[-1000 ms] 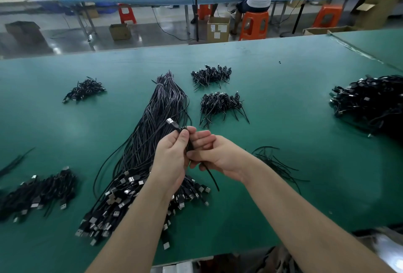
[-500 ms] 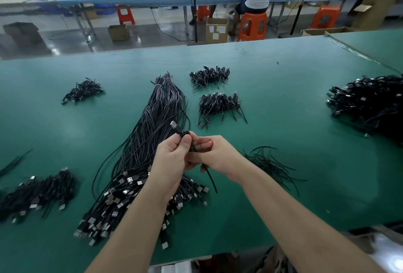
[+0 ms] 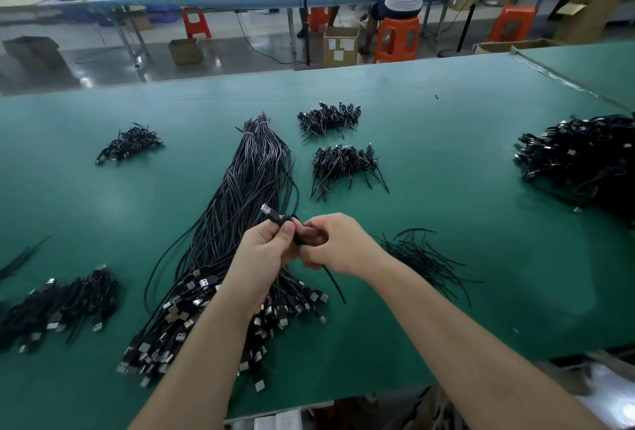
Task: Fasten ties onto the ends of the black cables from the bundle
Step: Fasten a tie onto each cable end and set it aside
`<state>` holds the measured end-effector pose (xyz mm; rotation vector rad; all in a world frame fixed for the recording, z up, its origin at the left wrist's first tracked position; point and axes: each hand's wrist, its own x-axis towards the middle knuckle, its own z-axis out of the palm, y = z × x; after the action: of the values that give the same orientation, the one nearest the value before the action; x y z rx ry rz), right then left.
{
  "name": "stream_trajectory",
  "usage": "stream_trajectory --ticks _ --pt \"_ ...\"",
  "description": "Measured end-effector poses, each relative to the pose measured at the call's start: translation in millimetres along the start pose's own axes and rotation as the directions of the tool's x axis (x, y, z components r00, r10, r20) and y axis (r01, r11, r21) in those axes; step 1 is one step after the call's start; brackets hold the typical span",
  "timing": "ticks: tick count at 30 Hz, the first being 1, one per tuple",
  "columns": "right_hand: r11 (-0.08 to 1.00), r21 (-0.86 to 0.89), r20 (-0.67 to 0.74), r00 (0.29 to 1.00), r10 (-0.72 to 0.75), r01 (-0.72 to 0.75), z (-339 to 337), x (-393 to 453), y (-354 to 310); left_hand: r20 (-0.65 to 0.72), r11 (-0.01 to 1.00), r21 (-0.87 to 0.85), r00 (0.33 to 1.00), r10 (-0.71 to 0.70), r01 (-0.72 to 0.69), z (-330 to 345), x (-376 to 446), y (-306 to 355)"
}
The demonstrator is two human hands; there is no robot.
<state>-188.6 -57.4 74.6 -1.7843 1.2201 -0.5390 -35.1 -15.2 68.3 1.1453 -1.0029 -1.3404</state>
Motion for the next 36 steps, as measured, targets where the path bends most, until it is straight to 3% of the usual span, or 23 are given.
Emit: stream_trajectory --ticks 5,9,15,21,26,29,31,33,36 --pt "0.994 -0.099 -0.005 0.999 -0.048 0.048 -5 1 0 -0.099 0.956 0.288 0.991 0.085 -0.053 3 2 -6" --pt "0.999 -0.046 0.054 0.999 0.004 -0.001 -5 2 3 -0.096 0.967 0.256 0.994 0.042 -0.016 -1 3 -4" --pt "0.998 -0.035 0.007 0.999 0.047 -0.047 4 4 4 -0.15 0.946 0.322 0.988 0.026 0.024 2 7 -6" --pt "0.991 0.001 -0.071 0.988 0.137 -0.137 7 5 6 -0.27 0.988 0.155 0.963 0.017 0.026 -2 11 -7" --pt "0.988 -0.069 0.01 0.99 0.142 -0.141 7 1 5 -0.074 0.868 0.496 0.997 0.017 0.022 -8 17 -7" --pt "0.987 -0.131 0.036 0.994 0.103 -0.098 10 1 6 -0.046 0.755 0.653 0.993 0.11 -0.053 -7 20 -11" --pt "0.989 -0.145 0.08 0.995 0.052 -0.04 11 2 9 -0.061 0.743 0.666 0.988 0.142 -0.066 -10 21 -13" --pt "0.997 -0.079 0.123 0.992 0.023 -0.013 17 2 12 -0.111 0.806 0.591 0.987 0.118 -0.03 -12 23 -16" --pt "0.973 0.214 0.098 0.993 0.069 -0.089 34 2 21 -0.143 0.831 0.556 0.986 0.091 0.004 -8 26 -21"
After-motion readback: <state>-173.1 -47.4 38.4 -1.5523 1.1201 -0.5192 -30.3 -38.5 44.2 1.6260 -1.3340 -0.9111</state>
